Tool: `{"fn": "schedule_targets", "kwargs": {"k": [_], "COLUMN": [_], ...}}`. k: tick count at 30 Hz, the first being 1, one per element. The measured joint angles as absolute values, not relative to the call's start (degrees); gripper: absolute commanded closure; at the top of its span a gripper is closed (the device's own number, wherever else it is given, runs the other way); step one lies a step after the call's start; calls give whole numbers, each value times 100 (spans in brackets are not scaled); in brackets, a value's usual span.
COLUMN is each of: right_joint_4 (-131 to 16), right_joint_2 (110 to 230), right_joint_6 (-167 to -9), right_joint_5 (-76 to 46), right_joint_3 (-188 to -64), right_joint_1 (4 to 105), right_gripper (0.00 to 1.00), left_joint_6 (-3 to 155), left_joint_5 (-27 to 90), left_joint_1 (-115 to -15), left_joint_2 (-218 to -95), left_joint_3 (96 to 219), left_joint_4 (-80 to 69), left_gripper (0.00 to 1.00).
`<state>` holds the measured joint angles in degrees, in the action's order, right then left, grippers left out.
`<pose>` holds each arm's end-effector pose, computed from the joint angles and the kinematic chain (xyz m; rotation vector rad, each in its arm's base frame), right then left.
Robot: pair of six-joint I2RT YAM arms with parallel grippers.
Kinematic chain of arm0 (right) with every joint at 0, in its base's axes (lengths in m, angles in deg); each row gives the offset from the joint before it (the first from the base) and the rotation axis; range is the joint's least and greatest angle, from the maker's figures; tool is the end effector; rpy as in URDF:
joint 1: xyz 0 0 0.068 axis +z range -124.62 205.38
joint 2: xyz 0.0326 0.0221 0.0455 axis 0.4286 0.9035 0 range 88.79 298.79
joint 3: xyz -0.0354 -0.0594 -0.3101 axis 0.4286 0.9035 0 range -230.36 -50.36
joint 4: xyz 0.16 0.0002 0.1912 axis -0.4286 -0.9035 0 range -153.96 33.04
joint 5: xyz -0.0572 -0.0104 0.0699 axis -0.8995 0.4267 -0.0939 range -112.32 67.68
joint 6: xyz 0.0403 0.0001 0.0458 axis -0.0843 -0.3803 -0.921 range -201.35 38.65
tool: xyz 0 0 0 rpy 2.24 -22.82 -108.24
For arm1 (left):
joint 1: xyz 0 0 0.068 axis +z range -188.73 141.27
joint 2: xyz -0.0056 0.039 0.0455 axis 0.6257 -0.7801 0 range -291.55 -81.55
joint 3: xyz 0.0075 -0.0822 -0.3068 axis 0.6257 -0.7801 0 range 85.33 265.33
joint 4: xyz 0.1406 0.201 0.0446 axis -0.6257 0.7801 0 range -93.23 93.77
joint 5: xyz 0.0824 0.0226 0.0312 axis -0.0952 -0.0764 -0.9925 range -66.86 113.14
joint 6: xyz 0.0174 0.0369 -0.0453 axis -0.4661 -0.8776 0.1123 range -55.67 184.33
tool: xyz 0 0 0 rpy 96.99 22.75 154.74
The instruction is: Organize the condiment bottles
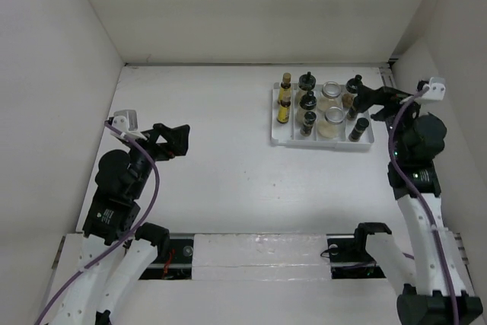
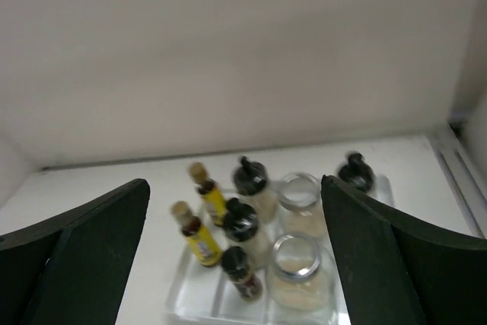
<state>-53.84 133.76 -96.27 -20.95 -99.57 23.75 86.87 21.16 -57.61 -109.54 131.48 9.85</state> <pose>0.1461 -0.0031 0.4249 0.1888 1.4334 0.2074 0.0639 -0.0202 0.3990 -0.0766 1.5054 -0.5580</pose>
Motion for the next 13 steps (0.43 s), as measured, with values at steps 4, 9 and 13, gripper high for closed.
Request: {"fn": "schedule_targets", "kwargs": {"k": [4,9,13], "right_joint_4": [-5389,-5426,-5644], "right_joint_2": [12624,11800,11348], "right_joint_6": [-9419,-9307,-9268], "right_joint_5": [-1254,-517,-452], "right_joint_3": [-10230,-10414,-10549], "right_joint_1": [2585,2600,2624], "right_gripper": [0,0,0], "left_joint_6": [8687,8690,8692], "left_joint_5": [2079,2038,2079], "left_joint_1": [-5761,-5761,-5761], "left_joint_2": [-10842,-10602,-10394], "left_joint_3": [13148,13148,13146], "left_joint_4": [970,935,854], "left_gripper": [1,1,1]}}
